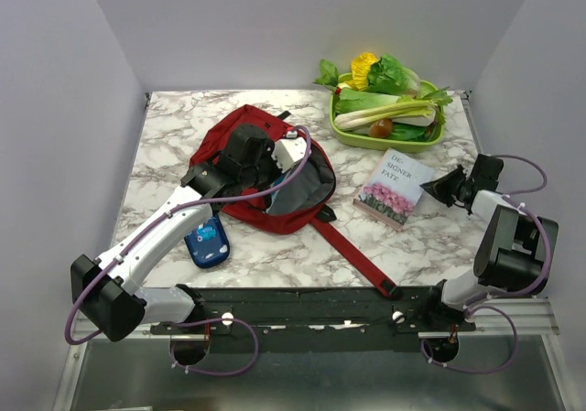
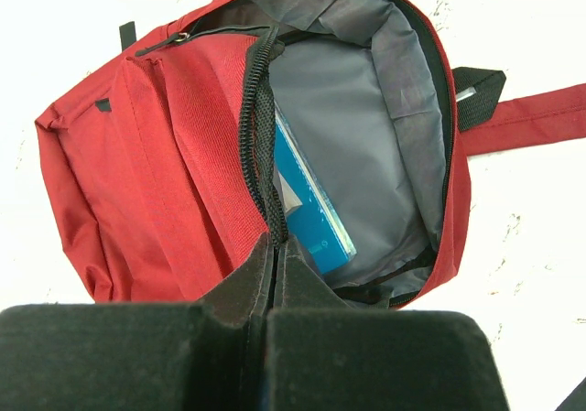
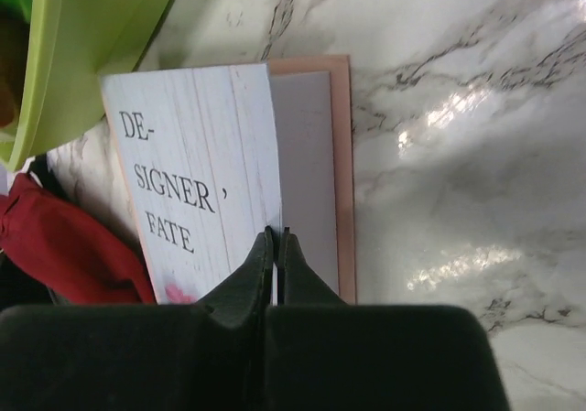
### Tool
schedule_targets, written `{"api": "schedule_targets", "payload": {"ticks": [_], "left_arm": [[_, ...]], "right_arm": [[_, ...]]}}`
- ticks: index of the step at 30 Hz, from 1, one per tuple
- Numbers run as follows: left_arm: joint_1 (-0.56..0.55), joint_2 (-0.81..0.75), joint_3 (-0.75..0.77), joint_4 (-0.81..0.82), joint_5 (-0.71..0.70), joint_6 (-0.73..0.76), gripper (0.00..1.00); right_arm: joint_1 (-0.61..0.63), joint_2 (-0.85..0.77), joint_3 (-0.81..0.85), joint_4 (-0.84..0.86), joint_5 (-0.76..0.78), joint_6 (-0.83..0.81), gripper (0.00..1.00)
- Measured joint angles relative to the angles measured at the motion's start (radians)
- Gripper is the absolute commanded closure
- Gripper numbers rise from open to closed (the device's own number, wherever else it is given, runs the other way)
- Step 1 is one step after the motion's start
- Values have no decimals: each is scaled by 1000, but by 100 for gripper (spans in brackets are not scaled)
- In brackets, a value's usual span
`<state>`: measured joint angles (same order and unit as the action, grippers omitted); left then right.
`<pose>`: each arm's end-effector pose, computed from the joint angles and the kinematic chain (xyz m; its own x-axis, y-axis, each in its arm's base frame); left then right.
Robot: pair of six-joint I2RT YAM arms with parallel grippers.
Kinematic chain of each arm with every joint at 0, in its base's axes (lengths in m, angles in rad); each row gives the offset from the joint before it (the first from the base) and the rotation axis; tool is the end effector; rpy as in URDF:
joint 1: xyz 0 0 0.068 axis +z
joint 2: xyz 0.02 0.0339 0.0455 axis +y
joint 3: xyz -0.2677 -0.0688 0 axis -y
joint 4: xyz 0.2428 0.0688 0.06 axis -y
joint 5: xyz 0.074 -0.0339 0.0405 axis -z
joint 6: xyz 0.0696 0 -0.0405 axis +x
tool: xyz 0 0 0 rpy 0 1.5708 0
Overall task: Pack the student bag
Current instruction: Pick up the book from the center of the board.
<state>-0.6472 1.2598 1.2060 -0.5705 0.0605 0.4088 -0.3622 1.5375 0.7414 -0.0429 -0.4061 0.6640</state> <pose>0.2369 -0.1843 0.3314 -0.1731 0.6282 -0.7586 0.7735 0.5635 0.2901 0.3052 -0.0863 0.1469 -0.4994 0.7947 -0.3451 0.4907 0.5877 0.6432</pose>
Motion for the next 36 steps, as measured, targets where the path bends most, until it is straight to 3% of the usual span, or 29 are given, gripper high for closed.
{"api": "schedule_targets", "payload": {"ticks": [8, 15, 28, 36], "left_arm": [[0, 0, 0, 0, 0, -1, 100], [0, 2, 6, 0, -1, -9, 100], [0, 3, 14, 3, -10, -11, 100], [0, 3, 14, 5, -17, -11, 100]], "right_arm": [[11, -190, -117, 37, -111, 33, 99], [46, -412, -124, 42, -221, 81, 99], [218, -496, -150, 106, -341, 282, 99], [298, -536, -32, 142, -357, 378, 99]]}}
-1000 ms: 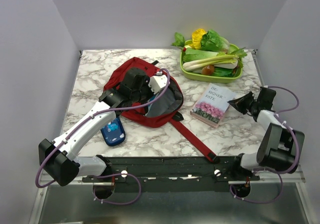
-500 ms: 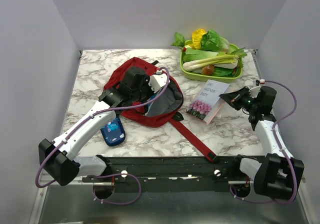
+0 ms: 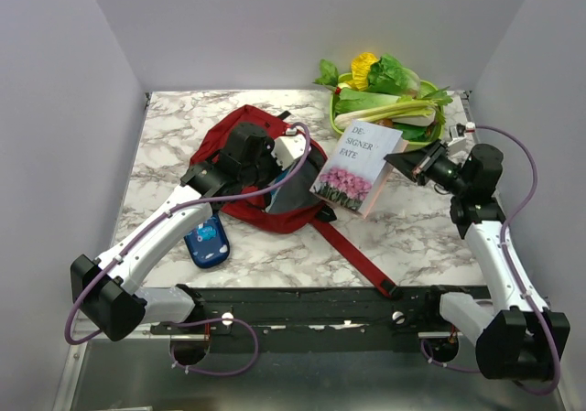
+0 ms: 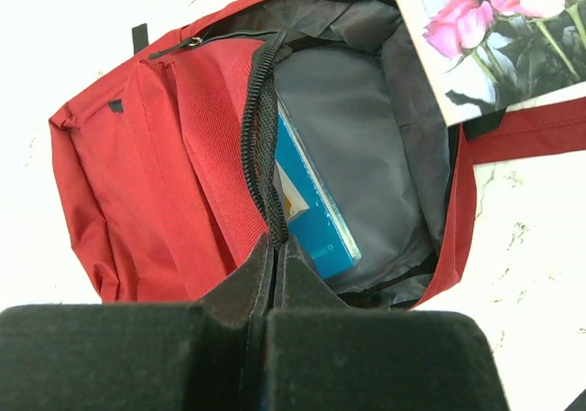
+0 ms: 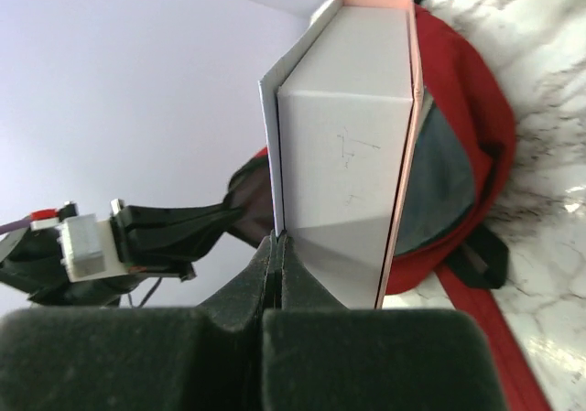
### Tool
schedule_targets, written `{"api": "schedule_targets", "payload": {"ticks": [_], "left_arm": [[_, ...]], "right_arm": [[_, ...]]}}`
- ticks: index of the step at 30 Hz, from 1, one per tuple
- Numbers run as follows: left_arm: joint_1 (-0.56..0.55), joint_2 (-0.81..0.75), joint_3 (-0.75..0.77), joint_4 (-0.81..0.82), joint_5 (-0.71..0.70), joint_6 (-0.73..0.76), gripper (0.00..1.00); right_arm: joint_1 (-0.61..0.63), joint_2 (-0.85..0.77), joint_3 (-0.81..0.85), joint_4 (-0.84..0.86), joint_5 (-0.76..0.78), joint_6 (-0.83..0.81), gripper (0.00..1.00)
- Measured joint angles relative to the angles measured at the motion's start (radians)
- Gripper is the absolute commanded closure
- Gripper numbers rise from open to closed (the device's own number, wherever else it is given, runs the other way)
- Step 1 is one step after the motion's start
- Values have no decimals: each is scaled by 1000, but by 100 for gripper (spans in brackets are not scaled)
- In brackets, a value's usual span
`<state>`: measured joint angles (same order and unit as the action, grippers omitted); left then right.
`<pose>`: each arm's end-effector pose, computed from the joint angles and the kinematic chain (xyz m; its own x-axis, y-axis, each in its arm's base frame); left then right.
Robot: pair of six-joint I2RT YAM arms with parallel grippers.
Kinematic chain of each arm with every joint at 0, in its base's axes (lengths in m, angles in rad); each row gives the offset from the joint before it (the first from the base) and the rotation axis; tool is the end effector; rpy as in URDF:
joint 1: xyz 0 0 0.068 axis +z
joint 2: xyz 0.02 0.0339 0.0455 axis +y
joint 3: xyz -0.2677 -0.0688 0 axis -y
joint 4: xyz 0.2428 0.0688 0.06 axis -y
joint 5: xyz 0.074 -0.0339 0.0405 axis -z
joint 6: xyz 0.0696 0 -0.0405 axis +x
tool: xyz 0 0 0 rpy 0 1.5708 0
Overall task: Pack the student bag
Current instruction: Pick up the book from the center of the board, then place the book in the student bag.
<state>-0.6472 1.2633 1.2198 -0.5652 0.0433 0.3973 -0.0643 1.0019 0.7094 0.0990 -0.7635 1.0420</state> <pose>0.2390 -0.1844 0.3360 -0.1766 0.6180 -0.7661 0.7581 0.5818 0.2946 0.2501 0.0321 0.3026 -0.6414 0.6663 -0.3803 -0.1525 0.3750 0.9144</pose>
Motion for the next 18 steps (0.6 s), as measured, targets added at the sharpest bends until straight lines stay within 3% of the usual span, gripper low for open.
{"api": "schedule_targets", "payload": {"ticks": [9, 18], "left_arm": [[0, 0, 0, 2, -2, -3, 100], [0, 0, 1, 2, -3, -13, 100]], "right_arm": [[151, 47, -62, 156, -14, 136, 99], [269, 315, -101, 425, -9, 280, 99]]}}
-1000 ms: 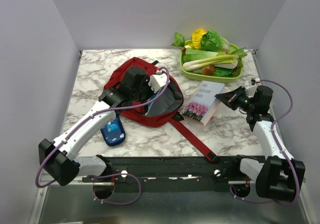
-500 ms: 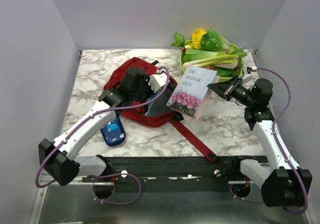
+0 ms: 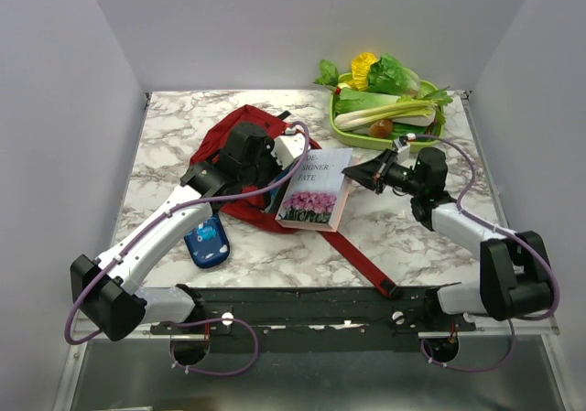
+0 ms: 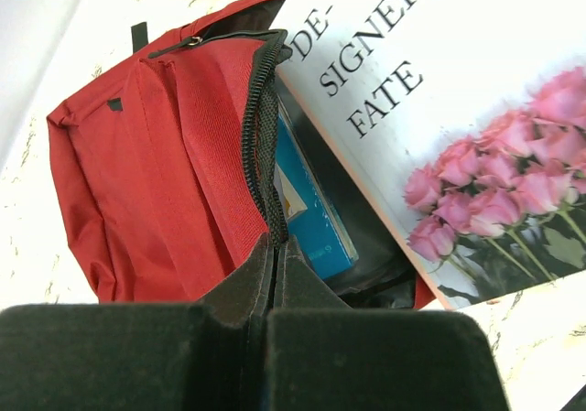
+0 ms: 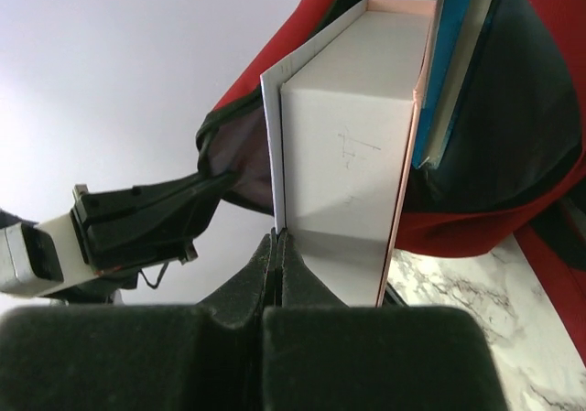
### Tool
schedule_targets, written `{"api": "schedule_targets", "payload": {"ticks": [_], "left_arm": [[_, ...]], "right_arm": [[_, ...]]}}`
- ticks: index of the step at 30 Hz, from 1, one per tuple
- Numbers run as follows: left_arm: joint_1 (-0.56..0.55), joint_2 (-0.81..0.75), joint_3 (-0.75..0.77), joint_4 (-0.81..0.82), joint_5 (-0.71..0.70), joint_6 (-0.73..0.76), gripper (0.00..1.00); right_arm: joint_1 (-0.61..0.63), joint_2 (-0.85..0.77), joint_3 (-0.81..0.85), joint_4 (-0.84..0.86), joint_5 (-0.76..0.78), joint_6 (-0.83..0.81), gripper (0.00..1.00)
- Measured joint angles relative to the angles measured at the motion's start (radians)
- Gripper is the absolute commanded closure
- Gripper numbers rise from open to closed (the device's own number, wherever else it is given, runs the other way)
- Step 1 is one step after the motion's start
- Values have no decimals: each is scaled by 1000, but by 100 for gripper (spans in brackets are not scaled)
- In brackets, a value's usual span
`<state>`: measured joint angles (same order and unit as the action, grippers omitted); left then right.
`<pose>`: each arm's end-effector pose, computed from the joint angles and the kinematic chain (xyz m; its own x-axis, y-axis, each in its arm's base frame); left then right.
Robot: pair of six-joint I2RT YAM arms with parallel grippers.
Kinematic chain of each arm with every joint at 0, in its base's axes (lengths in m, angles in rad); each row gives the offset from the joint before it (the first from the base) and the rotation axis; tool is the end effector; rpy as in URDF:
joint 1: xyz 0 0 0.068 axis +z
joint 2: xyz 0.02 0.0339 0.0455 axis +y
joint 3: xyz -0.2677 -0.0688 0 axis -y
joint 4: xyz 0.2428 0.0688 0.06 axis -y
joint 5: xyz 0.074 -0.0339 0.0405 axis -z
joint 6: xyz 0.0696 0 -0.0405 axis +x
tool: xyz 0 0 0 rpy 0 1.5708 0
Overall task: Pack the student bag
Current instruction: Place the book in the student bag.
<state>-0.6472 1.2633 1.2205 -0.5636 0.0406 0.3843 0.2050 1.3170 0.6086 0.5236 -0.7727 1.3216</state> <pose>0.2393 -0.1844 0.3364 -0.1857 0.6099 -0.7704 0.7536 0.5915 0.2866 0.2818 0.1082 0.2375 -0.8367 0.5348 -0.1181 -0.0273 0.1747 0.9842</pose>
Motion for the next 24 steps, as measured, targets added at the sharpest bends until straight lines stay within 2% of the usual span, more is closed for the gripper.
{"api": "schedule_targets", "payload": {"ticks": [3, 14, 24], "left_arm": [[0, 0, 0, 0, 0, -4, 100], [0, 0, 0, 0, -3, -5, 100], [0, -5, 0, 2, -4, -5, 100]], "right_arm": [[14, 88, 0, 112, -3, 56, 99], [117, 323, 31, 363, -43, 180, 99], [126, 557, 284, 581, -89, 289, 99]]}}
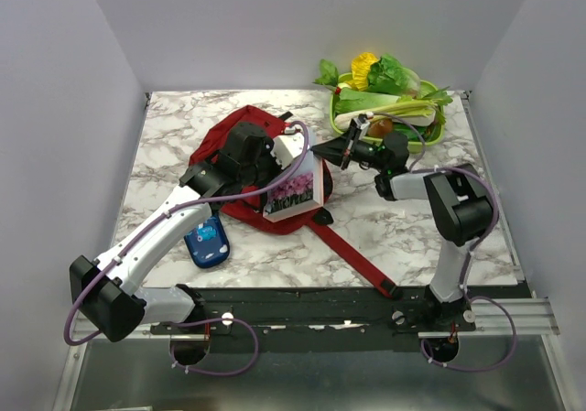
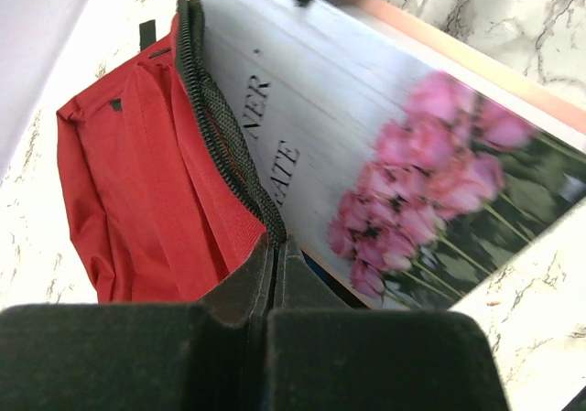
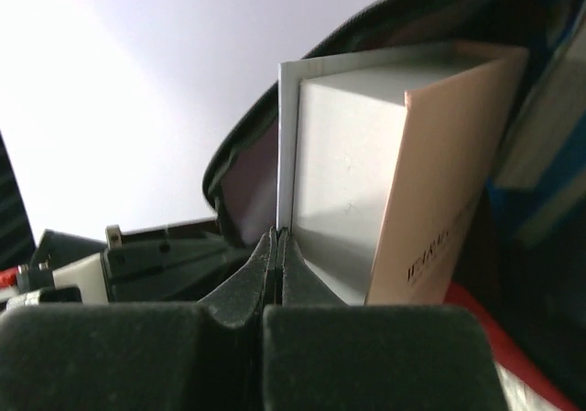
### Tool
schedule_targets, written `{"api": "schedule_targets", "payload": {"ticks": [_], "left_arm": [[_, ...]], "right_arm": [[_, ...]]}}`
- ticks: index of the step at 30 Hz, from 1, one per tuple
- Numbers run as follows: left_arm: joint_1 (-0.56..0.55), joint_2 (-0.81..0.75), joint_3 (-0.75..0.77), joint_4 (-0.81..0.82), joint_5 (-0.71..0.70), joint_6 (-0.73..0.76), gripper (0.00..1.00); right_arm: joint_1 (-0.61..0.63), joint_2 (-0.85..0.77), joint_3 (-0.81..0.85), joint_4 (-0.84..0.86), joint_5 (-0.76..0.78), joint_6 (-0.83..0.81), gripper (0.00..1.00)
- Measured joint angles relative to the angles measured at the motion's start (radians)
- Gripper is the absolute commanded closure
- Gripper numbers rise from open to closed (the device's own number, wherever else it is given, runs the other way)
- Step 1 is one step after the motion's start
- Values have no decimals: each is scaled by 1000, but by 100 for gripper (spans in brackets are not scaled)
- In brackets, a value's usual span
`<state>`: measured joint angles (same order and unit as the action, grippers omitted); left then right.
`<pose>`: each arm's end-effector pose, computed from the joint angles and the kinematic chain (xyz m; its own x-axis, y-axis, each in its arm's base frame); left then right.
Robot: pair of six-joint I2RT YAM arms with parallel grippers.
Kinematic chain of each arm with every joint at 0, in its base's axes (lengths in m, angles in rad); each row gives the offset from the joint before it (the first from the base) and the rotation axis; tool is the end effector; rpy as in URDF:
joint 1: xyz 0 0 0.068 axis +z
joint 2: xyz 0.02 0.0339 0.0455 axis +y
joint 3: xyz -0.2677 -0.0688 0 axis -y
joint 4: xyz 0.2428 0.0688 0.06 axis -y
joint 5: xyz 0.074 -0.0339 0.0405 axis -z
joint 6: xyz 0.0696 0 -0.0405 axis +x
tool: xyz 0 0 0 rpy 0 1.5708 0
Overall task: Pack the student bag
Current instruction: Place the book in the student bag.
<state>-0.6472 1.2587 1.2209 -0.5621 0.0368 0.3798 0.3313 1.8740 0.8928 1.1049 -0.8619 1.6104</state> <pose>0.2387 -0.1836 0.3380 -0.1859 0.6049 -0.7743 0.7491 0.5972 0.2867 0.3641 0.1811 0.2153 -0.9280 0.3687 -0.0543 -0.0800 -0.0548 0.9953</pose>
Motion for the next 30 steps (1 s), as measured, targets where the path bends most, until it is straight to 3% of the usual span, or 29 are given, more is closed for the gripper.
{"api": "schedule_targets", "payload": {"ticks": [4, 10, 11, 13, 14, 16, 17, 23, 30], "left_arm": [[0, -3, 0, 0, -1, 0, 100], [0, -4, 0, -2, -2, 0, 100], [0, -5, 0, -4, -2, 0, 100], [0, -7, 0, -6, -2, 0, 100], [0, -8, 0, -6, -2, 0, 100], [0, -10, 0, -8, -2, 0, 100], [0, -10, 0, -8, -2, 0, 100], [0, -10, 0, -8, -2, 0, 100], [0, -10, 0, -8, -2, 0, 100]], "right_arm": [[14, 171, 124, 120, 8, 70, 99], [53, 323, 200, 125, 23, 83, 98], [58, 329, 200, 110, 23, 71, 83], [66, 335, 200, 63, 23, 35, 66], [67, 335, 200, 44, 22, 28, 43], [68, 335, 200, -1, 18, -12, 20], [68, 333, 199, -22, 16, -33, 0], [62, 245, 166, -244, 16, -230, 0], [61, 82, 169, -650, 42, -581, 0]]}}
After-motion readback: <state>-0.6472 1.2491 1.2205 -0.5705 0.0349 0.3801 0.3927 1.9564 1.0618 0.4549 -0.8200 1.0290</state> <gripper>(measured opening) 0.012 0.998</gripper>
